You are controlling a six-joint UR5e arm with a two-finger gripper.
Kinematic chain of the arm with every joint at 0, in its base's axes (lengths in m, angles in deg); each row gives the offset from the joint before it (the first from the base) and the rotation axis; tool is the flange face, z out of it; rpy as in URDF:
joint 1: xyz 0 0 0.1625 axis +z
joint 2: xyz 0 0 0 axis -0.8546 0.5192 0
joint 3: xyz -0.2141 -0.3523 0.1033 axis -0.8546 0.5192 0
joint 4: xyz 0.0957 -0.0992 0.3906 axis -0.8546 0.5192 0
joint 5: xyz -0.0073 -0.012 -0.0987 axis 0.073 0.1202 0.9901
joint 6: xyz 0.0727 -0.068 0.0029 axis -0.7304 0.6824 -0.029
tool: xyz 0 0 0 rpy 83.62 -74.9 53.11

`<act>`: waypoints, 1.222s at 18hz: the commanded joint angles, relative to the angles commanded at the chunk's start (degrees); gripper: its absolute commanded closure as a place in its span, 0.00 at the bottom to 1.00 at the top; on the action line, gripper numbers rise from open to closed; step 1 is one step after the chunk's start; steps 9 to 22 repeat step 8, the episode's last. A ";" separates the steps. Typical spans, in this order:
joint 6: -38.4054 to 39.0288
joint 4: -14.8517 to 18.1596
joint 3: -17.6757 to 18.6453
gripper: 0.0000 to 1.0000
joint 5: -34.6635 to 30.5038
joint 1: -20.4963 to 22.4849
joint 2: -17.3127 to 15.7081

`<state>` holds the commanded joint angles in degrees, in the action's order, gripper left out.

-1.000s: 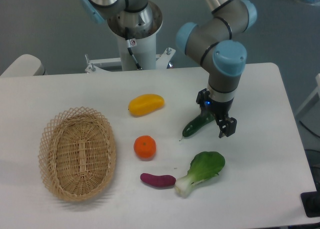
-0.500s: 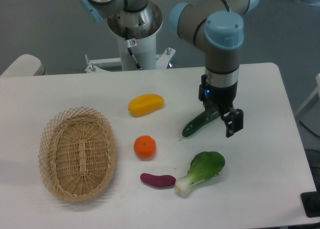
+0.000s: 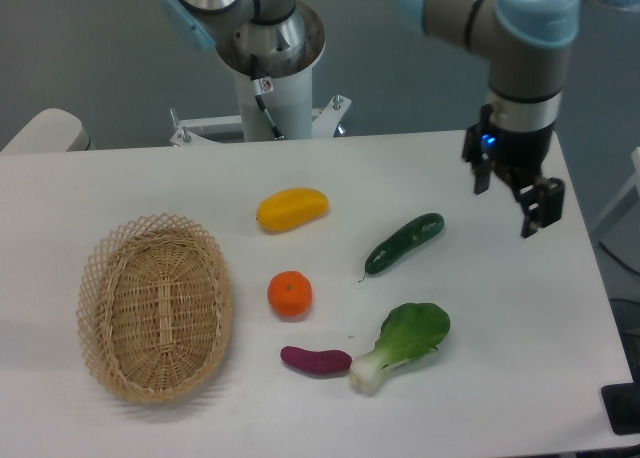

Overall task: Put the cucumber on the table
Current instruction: 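Raise the open gripper up and away from the cucumber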

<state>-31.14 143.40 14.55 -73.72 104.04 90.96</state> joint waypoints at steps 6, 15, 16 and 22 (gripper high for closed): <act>-4.26 -0.08 0.97 0.00 -0.09 1.25 -0.26; -4.25 -0.09 1.06 0.00 -0.09 1.34 -0.35; -4.25 -0.09 1.06 0.00 -0.09 1.34 -0.35; -4.25 -0.09 1.06 0.00 -0.09 1.34 -0.35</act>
